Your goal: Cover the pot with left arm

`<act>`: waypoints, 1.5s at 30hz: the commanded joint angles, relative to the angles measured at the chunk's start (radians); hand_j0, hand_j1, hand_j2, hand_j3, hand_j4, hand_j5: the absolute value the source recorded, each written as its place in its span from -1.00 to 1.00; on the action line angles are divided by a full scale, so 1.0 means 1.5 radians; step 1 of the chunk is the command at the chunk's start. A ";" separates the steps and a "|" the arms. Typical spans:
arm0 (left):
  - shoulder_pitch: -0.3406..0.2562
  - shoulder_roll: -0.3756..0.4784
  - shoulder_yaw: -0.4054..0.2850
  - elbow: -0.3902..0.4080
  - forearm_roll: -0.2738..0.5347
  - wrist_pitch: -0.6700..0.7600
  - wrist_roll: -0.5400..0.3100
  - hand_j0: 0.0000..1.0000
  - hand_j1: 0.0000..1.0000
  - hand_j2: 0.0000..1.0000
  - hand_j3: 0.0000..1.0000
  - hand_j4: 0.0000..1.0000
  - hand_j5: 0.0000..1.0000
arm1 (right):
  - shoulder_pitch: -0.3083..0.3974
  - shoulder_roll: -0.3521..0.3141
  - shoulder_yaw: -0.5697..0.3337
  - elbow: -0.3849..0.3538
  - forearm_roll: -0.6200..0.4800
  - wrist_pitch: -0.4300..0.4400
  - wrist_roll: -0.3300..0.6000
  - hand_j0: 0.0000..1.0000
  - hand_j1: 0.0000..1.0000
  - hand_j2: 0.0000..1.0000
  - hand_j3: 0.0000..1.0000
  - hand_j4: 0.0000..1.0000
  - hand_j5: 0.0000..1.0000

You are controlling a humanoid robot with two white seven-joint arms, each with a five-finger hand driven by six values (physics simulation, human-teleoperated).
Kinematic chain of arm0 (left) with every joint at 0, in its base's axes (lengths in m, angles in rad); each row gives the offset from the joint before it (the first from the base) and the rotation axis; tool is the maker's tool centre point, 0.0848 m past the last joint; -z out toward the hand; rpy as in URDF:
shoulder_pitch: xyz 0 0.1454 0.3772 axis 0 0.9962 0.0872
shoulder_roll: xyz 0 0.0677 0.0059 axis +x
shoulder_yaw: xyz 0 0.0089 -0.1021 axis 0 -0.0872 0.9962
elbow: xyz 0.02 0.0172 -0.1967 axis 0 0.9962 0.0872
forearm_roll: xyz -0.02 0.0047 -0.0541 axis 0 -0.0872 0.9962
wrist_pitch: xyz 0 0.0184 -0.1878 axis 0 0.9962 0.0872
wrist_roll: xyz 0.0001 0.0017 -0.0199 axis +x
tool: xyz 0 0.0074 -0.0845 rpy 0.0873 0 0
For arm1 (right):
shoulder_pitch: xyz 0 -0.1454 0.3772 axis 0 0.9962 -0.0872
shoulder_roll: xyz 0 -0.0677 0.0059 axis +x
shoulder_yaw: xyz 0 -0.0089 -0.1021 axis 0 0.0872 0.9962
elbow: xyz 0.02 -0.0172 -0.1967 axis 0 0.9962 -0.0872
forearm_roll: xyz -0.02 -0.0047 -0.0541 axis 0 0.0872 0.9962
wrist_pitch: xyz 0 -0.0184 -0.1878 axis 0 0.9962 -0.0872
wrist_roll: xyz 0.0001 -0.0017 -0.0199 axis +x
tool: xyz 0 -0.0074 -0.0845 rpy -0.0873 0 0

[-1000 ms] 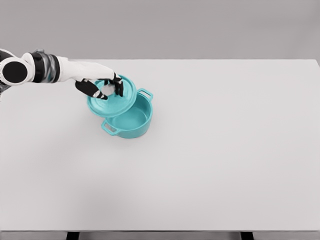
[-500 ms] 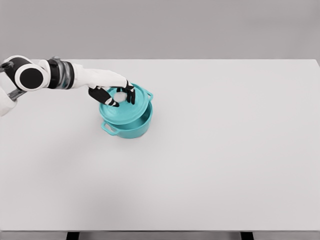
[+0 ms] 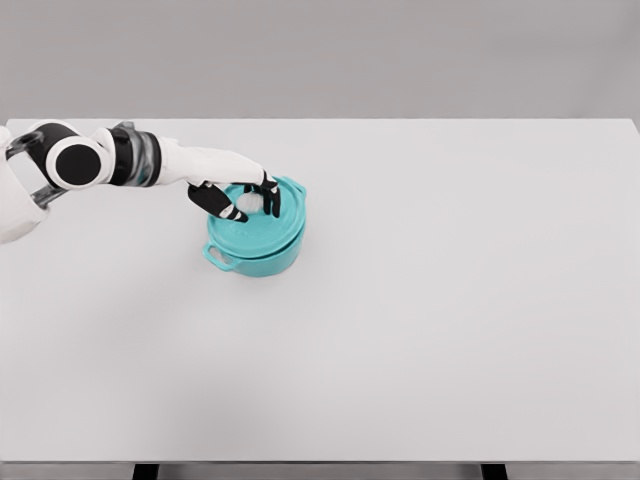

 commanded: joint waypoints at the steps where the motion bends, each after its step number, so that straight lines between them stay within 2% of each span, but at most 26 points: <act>1: 0.000 -0.001 0.000 0.001 -0.006 0.000 0.000 0.24 0.24 0.24 0.24 0.24 0.24 | 0.000 0.000 0.000 0.000 0.000 0.000 0.000 1.00 1.00 1.00 1.00 1.00 1.00; 5: 0.000 -0.001 0.000 0.003 -0.007 0.001 0.000 0.34 0.34 0.34 0.34 0.34 0.34 | 0.000 0.000 0.000 0.000 0.000 0.000 0.001 1.00 1.00 1.00 1.00 1.00 1.00; 17: 0.006 -0.002 -0.004 0.003 -0.010 0.000 0.000 0.41 0.41 0.41 0.41 0.41 0.41 | 0.000 0.000 0.000 0.000 0.000 0.000 0.001 1.00 1.00 1.00 1.00 1.00 1.00; 20: 0.006 -0.001 -0.004 0.003 -0.010 0.000 0.000 0.53 0.53 0.53 0.53 0.53 0.53 | 0.000 0.000 0.000 0.000 0.000 0.000 0.001 1.00 1.00 1.00 1.00 1.00 1.00; 23: 0.006 -0.001 -0.004 0.004 -0.010 0.000 0.000 0.75 0.75 0.75 0.75 0.75 0.75 | 0.000 0.000 0.000 0.000 0.000 0.000 0.001 1.00 1.00 1.00 1.00 1.00 1.00; 29: 0.006 -0.001 -0.004 0.003 -0.010 -0.001 0.000 0.88 0.88 0.88 0.88 0.88 0.88 | 0.000 0.000 0.000 0.000 0.000 0.000 0.001 1.00 1.00 1.00 1.00 1.00 1.00; 36: 0.009 -0.001 -0.004 0.003 -0.010 -0.003 0.000 0.96 0.96 0.96 0.96 0.96 0.96 | 0.000 0.000 0.000 0.000 0.000 0.000 0.000 1.00 1.00 1.00 1.00 1.00 1.00; 45: 0.009 -0.002 -0.004 0.003 -0.010 -0.004 0.000 0.98 0.98 0.98 0.98 0.98 0.98 | 0.000 0.000 0.000 0.000 0.000 0.000 0.000 1.00 1.00 1.00 1.00 1.00 1.00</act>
